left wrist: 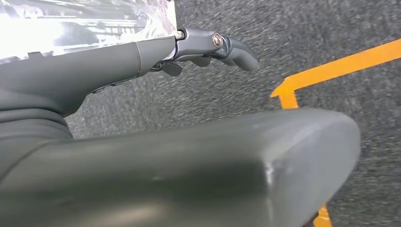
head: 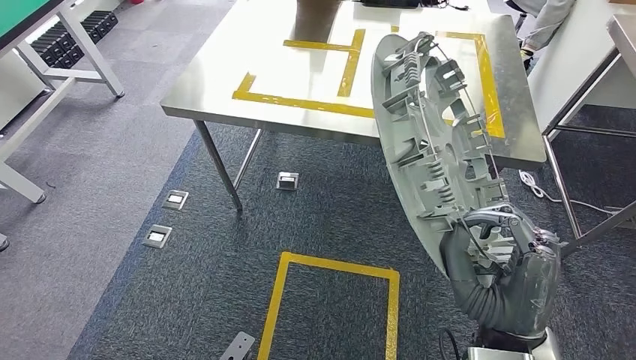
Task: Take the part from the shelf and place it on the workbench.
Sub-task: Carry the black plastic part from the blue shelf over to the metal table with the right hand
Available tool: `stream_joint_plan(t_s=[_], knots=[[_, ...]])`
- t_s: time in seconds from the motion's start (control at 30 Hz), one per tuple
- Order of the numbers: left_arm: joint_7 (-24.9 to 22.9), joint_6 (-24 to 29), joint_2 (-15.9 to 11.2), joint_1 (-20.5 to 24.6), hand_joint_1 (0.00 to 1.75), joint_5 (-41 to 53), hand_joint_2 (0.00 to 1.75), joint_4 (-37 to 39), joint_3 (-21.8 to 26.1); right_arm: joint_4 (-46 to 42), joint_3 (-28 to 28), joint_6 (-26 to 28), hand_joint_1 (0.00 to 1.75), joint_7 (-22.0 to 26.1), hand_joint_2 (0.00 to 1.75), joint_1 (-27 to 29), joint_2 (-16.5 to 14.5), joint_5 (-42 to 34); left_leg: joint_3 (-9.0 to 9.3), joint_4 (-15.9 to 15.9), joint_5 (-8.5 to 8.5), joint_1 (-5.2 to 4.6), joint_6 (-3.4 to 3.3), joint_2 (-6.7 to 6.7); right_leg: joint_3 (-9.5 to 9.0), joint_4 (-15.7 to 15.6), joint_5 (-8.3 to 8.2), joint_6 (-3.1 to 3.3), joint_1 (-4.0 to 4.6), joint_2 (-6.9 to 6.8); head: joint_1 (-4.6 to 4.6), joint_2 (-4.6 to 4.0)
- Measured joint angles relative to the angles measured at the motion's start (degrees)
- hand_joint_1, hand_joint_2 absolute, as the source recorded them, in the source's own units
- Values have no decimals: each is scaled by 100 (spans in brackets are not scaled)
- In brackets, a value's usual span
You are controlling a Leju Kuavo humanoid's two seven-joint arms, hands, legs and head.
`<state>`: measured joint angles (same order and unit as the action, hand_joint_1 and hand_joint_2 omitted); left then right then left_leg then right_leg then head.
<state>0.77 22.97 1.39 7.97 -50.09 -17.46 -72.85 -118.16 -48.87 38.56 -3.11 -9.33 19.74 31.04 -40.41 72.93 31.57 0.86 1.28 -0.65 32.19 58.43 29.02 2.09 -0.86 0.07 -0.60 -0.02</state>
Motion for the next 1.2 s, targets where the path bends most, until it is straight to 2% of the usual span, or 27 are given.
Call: stream_joint_plan(t_s=[0.07, 0.1, 0.13, 0.2, 0.27, 0.3, 0.33, 0.4, 0.43, 0.47, 0.5, 0.57, 0.6, 0.63, 0.7, 0.8, 0.83, 0.87, 0.93, 0.97, 1.0, 1.07, 1.1, 1.13, 1.2], knots=[[1, 1, -3, 0, 0, 7, 175, 0, 0, 1, -2, -1, 175, -4, 175, 3, 0, 0, 225, -645, -480, -8, -46, 2, -116, 0, 90, -31, -1, 9, -7, 0], [1, 1, -5, 1, 0, 9, 175, 0, 0, 1, -2, -1, 175, -4, 175, 0, 0, 0, 341, -929, -632, -23, -78, 2, -150, 6, 128, -55, 4, 14, -4, 0], [-2, 0, -7, 2, 0, 15, 175, 0, 0, 1, -1, 0, 175, -3, 175, -3, 0, 0, 421, -1117, -681, -40, -112, 3, -157, 9, 151, -83, 6, 17, -9, 0], [-17, -1, -7, 5, 0, 26, 175, 0, 0, -1, 2, 0, 175, -2, 175, -7, 1, 1, 474, -1252, -594, -69, -184, 4, -122, 13, 168, -146, 13, 16, -23, 0], [-34, 1, -8, 8, 0, 34, 175, 0, 0, -2, 7, -1, 175, -4, 175, -5, 2, 2, 509, -1345, -518, -40, -248, 2, -83, 54, 220, -212, 15, 4, -28, 0], [-38, 3, -8, 10, 0, 37, 175, 0, 0, -2, 8, -1, 175, -5, 175, -6, 3, 2, 530, -1380, -501, -21, -274, 0, -19, 184, 290, -237, 17, 1, -14, 0], [-42, 3, -8, 12, 0, 40, 175, 0, 0, -2, 9, -1, 175, -4, 175, -6, 4, 2, 553, -1399, -488, -6, -297, -2, 113, 433, 406, -257, 14, 2, 7, 0], [-55, 3, -4, -1, 0, 48, 175, 0, 0, -1, 8, -1, 175, 0, 175, -5, 8, 2, 593, -1403, -443, -10, -334, -5, 548, 1182, 684, -277, 9, 5, 42, 0], [-62, 3, -2, -18, 0, 51, 175, 0, 0, 0, 7, -2, 175, 2, 175, -2, 11, 2, 627, -1402, -412, -12, -342, -6, 753, 1492, 742, -283, 6, 5, 51, 0], [-69, 3, -2, -35, 0, 53, 175, 0, 0, 1, 7, -3, 175, 1, 175, 2, 15, 2, 675, -1402, -375, -13, -342, -11, 883, 1635, 681, -285, 6, 5, 54, 0], [-73, 4, -1, -47, 0, 54, 175, 0, 0, 2, 6, -4, 175, 0, 175, 7, 19, 2, 735, -1401, -333, -14, -334, -18, 914, 1557, 483, -280, 6, 5, 61, 0], [-77, 4, 2, -50, 0, 55, 175, 0, 0, 3, 4, -5, 175, -1, 175, 14, 22, 2, 858, -1406, -237, -12, -308, -35, 748, 923, -95, -242, 11, 4, 73, 0], [-76, 4, 4, -41, 0, 57, 175, 0, 0, 2, 4, -5, 175, -1, 175, 17, 23, 2, 911, -1406, -191, -20, -284, -43, 640, 604, -295, -216, 25, 4, 81, 0], [-77, 4, 5, -32, 0, 60, 175, 0, 0, 1, 4, -5, 175, 1, 175, 13, 23, 2, 942, -1406, -156, -27, -254, -45, 538, 356, -365, -183, 38, 3, 95, -1], [-79, 3, 7, -15, 0, 72, 175, 0, 0, -2, 4, -7, 175, 2, 175, 9, 25, 2, 968, -1417, -117, -36, -189, -41, 447, 180, -275, -127, 64, 14, 105, 0], [-75, 6, 5, 13, 0, 91, 175, 0, -1, -3, 4, -11, 175, -1, 175, 22, 25, 2, 981, -1338, -9, -36, -91, -18, 307, 41, -186, -48, 19, 23, 86, 0], [-71, 9, 3, 22, 0, 93, 175, 0, -1, -3, 3, -12, 175, -2, 175, 26, 24, 3, 900, -1137, 88, -34, -60, -13, 235, 1, -164, -26, -2, 16, 70, 0], [-68, 10, 2, 24, 0, 95, 175, 0, -1, -2, 2, -13, 175, -3, 175, 28, 24, 3, 739, -812, 208, -25, -35, -7, 169, -21, -134, -9, -10, 9, 54, 0], [-67, 9, 1, 13, 0, 95, 175, 0, -2, -1, 3, -14, 175, -1, 175, 30, 24, 4, 310, -72, 394, -11, 1, -3, 56, -31, -53, 4, -13, 11, 33, 0], [-68, 9, 1, 3, 0, 95, 175, 0, -2, 0, 3, -14, 175, -1, 175, 32, 24, 4, 150, 127, 352, -8, 6, -2, -10, -31, -3, 0, -13, 19, 27, 0], [-68, 9, 1, -4, 0, 95, 175, 0, -2, -1, 2, -15, 175, -1, 175, 35, 24, 4, 78, 118, 186, -8, 2, -2, -87, -31, 52, -6, -13, 28, 21, 0], [-68, 10, -2, -6, 0, 95, 175, 0, -2, -2, -1, -17, 175, -3, 175, 41, 24, 3, 175, -424, -383, -14, -41, -3, -270, -33, 178, -34, -14, 38, 11, 0], [-68, 10, -4, -8, 0, 95, 175, 0, -2, -2, -2, -16, 175, -1, 175, 42, 24, 3, 264, -702, -602, -34, -74, -1, -345, -40, 235, -60, -6, 40, 13, -1], [-68, 10, -5, -9, 0, 94, 175, 0, -2, -2, -2, -16, 175, 2, 175, 42, 24, 3, 352, -928, -717, -53, -116, 1, -392, -49, 275, -93, -4, 43, 13, -1], [-72, 7, -5, -6, 0, 92, 175, 0, -2, -3, 1, -13, 175, 7, 175, 35, 24, 5, 442, -1112, -646, -92, -195, 9, -397, -67, 302, -157, 1, 43, 14, -1]])
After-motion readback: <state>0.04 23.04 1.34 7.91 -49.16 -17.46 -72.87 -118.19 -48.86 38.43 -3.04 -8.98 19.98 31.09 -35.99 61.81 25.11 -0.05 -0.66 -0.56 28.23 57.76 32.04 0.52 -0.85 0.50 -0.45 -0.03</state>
